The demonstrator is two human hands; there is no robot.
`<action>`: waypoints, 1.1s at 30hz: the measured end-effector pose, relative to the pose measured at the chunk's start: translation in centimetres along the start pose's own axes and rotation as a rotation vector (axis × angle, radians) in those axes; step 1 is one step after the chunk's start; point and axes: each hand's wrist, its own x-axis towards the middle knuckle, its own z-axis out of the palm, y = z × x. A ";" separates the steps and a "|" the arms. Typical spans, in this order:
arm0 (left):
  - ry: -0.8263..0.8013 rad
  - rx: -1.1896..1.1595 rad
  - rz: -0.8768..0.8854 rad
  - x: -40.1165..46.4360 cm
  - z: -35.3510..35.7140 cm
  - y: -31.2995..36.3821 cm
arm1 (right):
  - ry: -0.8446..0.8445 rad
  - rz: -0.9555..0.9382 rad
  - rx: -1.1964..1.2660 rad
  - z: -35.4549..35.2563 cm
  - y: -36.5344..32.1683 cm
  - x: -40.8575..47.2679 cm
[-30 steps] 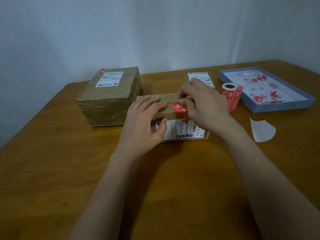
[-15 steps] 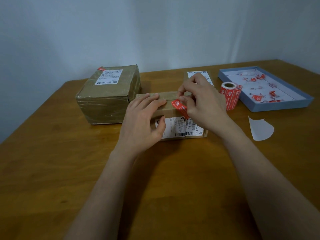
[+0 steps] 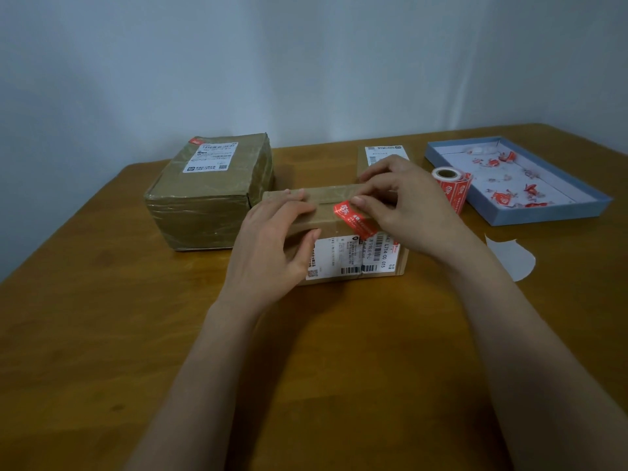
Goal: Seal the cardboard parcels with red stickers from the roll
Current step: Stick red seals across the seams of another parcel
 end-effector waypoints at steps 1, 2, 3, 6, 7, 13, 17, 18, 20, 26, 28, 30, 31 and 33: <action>0.010 -0.033 -0.001 0.0 0.0 -0.2 | -0.029 -0.001 -0.014 0.1 -0.1 0.0; 0.016 -0.064 -0.006 0.0 0.1 -0.4 | -0.051 0.001 -0.016 0.1 -0.3 -0.1; 0.021 -0.083 -0.010 -0.1 0.2 -0.5 | -0.063 0.006 -0.001 0.2 -0.4 -0.1; 0.035 -0.063 -0.016 -0.2 0.4 -0.4 | -0.059 0.042 0.102 0.1 -0.6 -0.2; 0.035 -0.057 -0.020 -0.2 0.4 -0.3 | -0.055 0.059 0.128 0.1 -0.6 -0.2; 0.024 -0.072 -0.014 -0.1 0.2 -0.4 | -0.019 0.063 -0.038 0.7 -0.8 -0.1; 0.019 -0.061 -0.005 -0.1 0.2 -0.5 | 0.011 0.031 -0.124 1.0 -1.0 -0.2; 0.022 -0.061 -0.003 -0.1 0.2 -0.5 | 0.016 0.026 -0.134 1.0 -1.0 -0.2; 0.033 -0.058 0.001 -0.2 0.2 -0.5 | 0.021 0.025 -0.145 1.0 -1.1 -0.2; 0.036 -0.057 -0.015 -0.1 0.2 -0.4 | 0.010 0.041 -0.142 1.0 -1.2 -0.2; 0.026 -0.061 -0.025 -0.1 0.2 -0.5 | -0.006 0.056 -0.131 0.9 -1.3 -0.3; 0.023 -0.060 -0.025 0.0 0.1 -0.6 | -0.016 0.067 -0.122 0.8 -1.3 -0.3; 0.024 -0.061 -0.022 0.0 0.1 -0.7 | -0.019 0.070 -0.121 0.8 -1.3 -0.3; 0.027 -0.068 -0.020 0.0 0.1 -0.7 | -0.019 0.071 -0.118 0.9 -1.3 -0.3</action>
